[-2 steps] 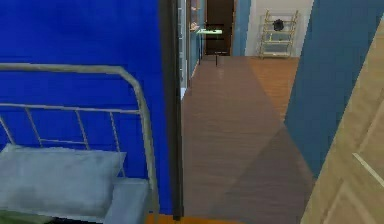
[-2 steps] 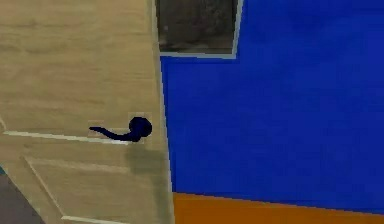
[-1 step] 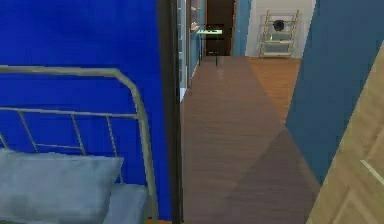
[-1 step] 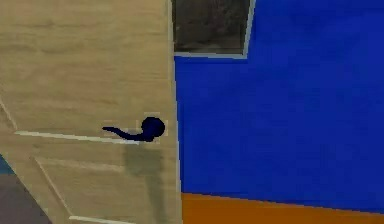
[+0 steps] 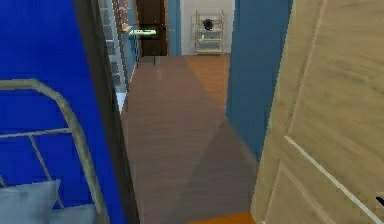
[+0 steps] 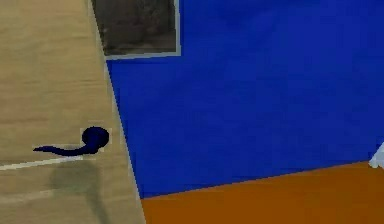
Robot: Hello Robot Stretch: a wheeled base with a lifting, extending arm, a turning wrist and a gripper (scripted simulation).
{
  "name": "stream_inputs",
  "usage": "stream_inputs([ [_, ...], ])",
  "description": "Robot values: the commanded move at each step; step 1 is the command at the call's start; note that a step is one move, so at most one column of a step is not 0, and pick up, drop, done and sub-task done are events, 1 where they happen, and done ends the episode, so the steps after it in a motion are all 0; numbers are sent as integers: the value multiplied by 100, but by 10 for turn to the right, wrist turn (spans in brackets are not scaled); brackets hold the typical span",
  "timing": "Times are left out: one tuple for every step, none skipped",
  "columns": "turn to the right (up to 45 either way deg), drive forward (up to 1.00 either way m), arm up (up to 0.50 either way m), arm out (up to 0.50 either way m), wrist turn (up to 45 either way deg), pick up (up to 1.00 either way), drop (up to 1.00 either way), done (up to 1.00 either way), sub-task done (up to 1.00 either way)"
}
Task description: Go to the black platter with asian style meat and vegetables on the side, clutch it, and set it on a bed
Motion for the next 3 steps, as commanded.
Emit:
stream_inputs([
  [30,0,0,0,0,0,0,0,0],
  [0,100,0,0,0,0,0,0,0],
  [0,20,0,0,0,0,0,0,0],
])
